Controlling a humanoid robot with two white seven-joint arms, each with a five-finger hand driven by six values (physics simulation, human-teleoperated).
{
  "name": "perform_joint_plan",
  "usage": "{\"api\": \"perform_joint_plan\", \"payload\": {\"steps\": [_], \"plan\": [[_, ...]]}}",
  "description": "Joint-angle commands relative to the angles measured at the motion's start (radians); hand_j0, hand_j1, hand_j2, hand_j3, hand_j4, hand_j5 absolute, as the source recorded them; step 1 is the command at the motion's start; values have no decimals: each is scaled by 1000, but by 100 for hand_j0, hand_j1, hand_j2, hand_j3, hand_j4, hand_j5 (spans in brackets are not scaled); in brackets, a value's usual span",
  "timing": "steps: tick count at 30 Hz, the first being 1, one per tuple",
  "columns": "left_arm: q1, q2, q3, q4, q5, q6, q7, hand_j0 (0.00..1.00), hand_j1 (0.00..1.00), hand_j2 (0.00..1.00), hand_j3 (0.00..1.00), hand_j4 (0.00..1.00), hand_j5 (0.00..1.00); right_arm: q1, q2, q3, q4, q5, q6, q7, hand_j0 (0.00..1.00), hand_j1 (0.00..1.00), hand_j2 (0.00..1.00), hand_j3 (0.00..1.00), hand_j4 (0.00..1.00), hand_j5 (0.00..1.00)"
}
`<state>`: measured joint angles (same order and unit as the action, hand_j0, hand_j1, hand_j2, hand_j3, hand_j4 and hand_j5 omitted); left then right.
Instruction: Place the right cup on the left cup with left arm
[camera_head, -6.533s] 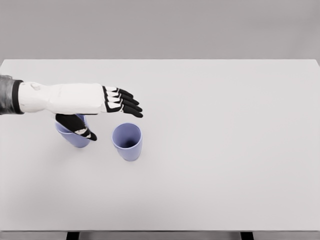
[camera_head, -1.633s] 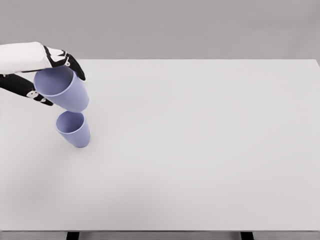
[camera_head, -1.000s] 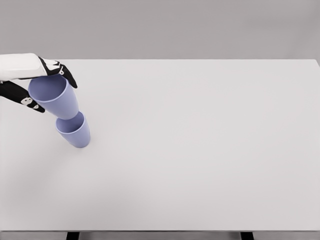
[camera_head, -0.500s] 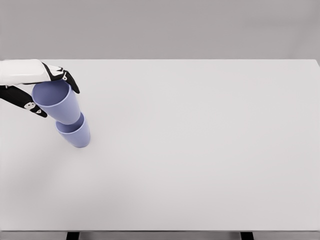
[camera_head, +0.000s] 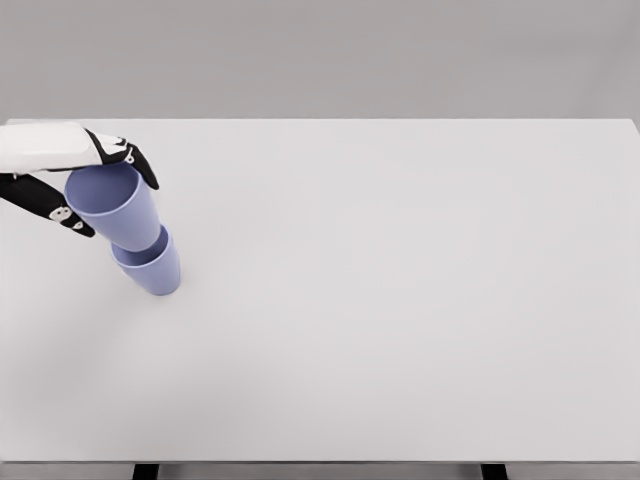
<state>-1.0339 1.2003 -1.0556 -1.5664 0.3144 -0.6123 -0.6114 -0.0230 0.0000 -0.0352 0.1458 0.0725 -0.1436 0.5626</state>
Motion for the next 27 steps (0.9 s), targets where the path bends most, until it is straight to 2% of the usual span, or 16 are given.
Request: {"api": "perform_joint_plan", "payload": {"steps": [1,19,27], "plan": [[0,-1,-4,11,5,1,1,50,50,50,50,50,50,0,0,0,0,1,-1,0,100,100,100,100,100,100],[12,-11,-4,9,2,1,1,50,50,50,50,50,50,0,0,0,1,1,-1,0,100,100,100,100,100,100],[14,-31,-4,45,0,1,1,50,50,50,50,50,50,0,0,0,0,1,-1,0,100,100,100,100,100,100]]}}
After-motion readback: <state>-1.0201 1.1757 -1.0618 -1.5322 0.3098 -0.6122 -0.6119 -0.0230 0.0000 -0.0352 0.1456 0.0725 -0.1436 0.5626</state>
